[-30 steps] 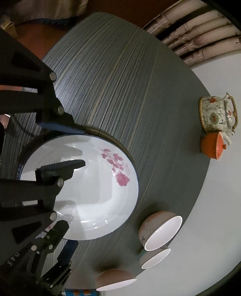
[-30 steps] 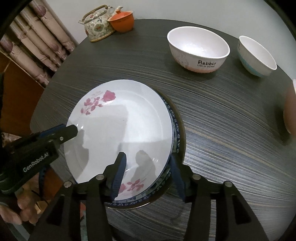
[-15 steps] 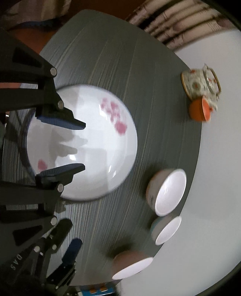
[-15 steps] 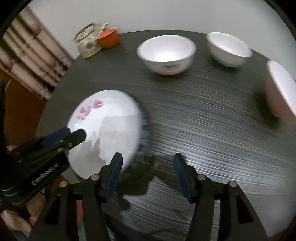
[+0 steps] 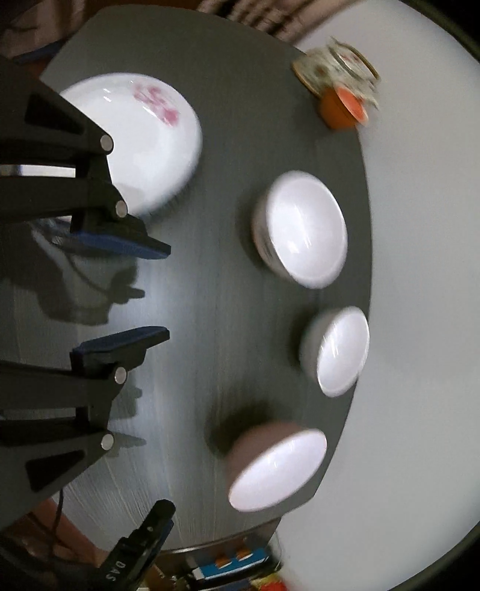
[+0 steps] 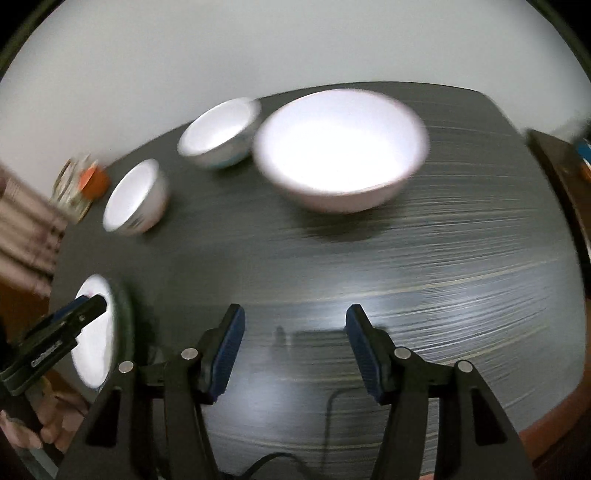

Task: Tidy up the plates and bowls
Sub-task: 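Move both grippers to the large pink bowl rim and close them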

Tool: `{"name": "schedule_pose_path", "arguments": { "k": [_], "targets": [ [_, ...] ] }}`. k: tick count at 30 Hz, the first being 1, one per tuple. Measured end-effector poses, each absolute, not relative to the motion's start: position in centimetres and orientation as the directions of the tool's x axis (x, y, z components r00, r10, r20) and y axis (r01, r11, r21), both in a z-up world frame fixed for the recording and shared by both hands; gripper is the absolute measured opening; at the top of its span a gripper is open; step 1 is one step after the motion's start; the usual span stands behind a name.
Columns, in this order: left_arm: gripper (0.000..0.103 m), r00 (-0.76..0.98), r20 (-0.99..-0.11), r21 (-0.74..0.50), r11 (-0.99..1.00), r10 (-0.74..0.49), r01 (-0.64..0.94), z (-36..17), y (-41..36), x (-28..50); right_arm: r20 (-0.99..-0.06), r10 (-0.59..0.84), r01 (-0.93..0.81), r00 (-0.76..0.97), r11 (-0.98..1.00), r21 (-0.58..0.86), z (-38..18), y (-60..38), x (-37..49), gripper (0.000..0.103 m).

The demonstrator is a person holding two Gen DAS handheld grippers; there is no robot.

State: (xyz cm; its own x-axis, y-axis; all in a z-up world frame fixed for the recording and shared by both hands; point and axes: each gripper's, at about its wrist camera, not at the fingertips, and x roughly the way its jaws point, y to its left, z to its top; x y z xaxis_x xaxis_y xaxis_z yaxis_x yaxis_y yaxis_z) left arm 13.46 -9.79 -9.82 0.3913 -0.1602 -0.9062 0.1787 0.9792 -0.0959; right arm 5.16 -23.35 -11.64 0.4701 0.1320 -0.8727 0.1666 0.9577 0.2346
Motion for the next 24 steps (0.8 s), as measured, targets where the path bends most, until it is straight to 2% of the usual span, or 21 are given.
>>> {"name": "schedule_pose_path", "arguments": {
  "k": [4,14,24],
  "targets": [
    [0.039,0.387,-0.903,-0.104,0.969,-0.186,0.225,-9.1,-14.1,15.7,-0.863,0.114,0.245,0.493,0.933,0.263,-10.9,-28.8,6.0,0.055],
    [0.039,0.308,-0.899,-0.247,0.941,-0.312,0.230,-9.4,-21.9,21.8,-0.868,0.105,0.314,0.485,0.906,0.285,-11.1,-35.0,10.4,0.055],
    [0.039,0.246,-0.920,-0.260,0.945,-0.305,0.200,-12.2,-25.4,25.5,-0.897,0.098,0.365,0.430,0.890,0.272,-13.9,-35.9,14.9,0.054]
  ]
}}
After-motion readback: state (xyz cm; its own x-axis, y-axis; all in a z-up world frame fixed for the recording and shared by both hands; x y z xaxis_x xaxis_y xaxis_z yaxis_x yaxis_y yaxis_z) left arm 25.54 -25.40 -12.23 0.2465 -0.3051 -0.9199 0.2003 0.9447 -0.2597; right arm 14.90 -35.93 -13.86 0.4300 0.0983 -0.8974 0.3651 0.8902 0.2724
